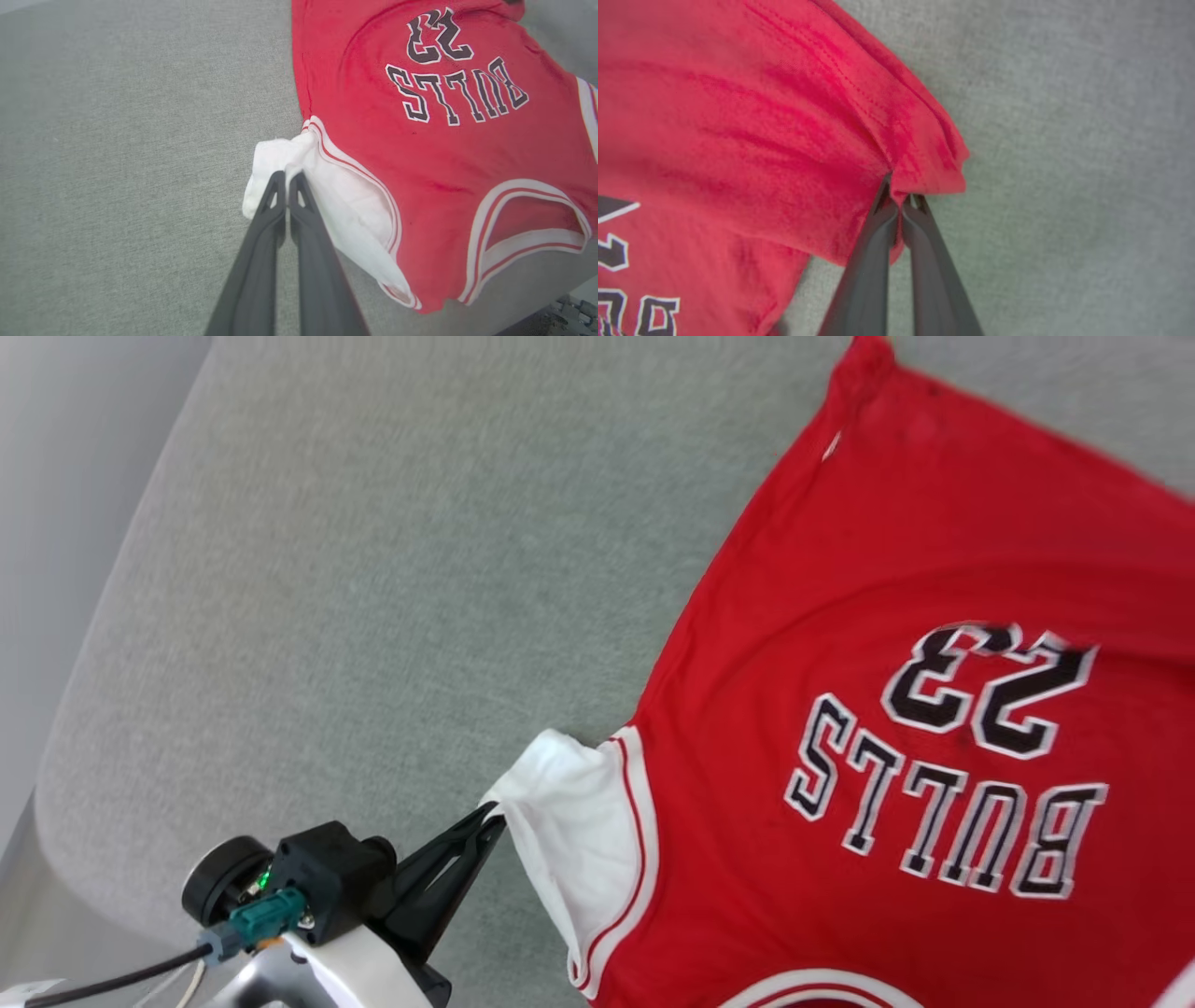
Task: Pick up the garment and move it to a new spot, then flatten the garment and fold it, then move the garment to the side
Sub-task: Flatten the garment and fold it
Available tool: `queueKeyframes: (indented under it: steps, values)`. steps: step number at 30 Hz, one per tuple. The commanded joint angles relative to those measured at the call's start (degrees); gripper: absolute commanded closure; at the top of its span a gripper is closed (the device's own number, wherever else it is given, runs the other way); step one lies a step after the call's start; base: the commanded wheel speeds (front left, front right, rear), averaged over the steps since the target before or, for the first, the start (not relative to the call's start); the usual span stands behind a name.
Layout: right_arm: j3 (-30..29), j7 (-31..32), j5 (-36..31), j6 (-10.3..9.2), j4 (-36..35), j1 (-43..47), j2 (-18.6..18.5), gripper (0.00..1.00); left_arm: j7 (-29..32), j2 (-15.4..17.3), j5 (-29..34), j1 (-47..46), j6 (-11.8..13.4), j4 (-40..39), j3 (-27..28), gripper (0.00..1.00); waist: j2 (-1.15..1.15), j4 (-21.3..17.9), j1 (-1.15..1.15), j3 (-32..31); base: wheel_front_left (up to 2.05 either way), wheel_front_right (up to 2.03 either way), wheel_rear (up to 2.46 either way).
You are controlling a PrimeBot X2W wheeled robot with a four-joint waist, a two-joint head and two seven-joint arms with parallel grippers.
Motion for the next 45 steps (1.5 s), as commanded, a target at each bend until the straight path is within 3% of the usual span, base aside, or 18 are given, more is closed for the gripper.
queueKeyframes:
  steps: [1,15,23,30,31,32,38,45]
  values:
    - [-1.2,-1.3,1.4,-0.03,-0.3,3.4,1.3,1.00,-0.5,-0.4,-1.0,1.0,0.5,0.3,0.5,1.00,0.00,-3.9,-0.01,-5.0,0.00,0.00,0.00]
    - [-9.9,-5.3,10.7,-0.03,-13.9,30.8,8.8,1.00,-1.7,0.0,-1.5,5.9,2.4,3.8,0.2,1.00,0.00,-12.0,-0.01,-15.9,0.00,0.00,0.00]
    - [-9.2,-8.7,11.2,-0.03,-23.2,43.9,14.7,1.00,-2.7,-0.6,-2.1,7.3,3.6,4.7,0.5,1.00,0.00,-14.7,-0.01,-18.4,0.00,0.00,0.00]
    - [-7.8,-13.4,10.1,-0.03,-22.5,50.2,18.6,1.00,-3.4,-1.4,-2.3,7.6,4.4,5.4,0.5,1.00,0.00,-14.8,-0.01,-19.9,0.00,0.00,0.00]
    - [-7.8,-14.1,10.2,-0.03,-22.3,50.8,18.6,0.83,-3.4,-1.4,-2.1,7.5,4.4,5.4,0.3,1.00,0.00,-14.7,-0.01,-19.9,0.00,0.00,0.00]
    - [-7.7,-14.7,10.4,-0.03,-22.2,51.2,18.6,0.00,-3.3,-1.4,-2.0,7.4,4.4,5.3,0.2,1.00,0.00,-14.5,-0.01,-19.9,0.00,0.00,0.00]
    - [-7.2,-16.4,12.6,-0.03,-23.5,48.5,16.8,0.00,-3.6,-1.6,-1.3,6.4,4.8,4.6,0.1,1.00,0.00,-13.6,-0.01,-19.0,0.00,0.00,0.00]
    - [-5.4,-13.6,15.8,-0.03,-28.9,41.2,14.2,0.00,-3.3,-1.7,-0.7,5.6,4.6,3.3,-0.5,1.00,0.00,-11.5,-0.01,-16.9,0.00,0.00,0.00]
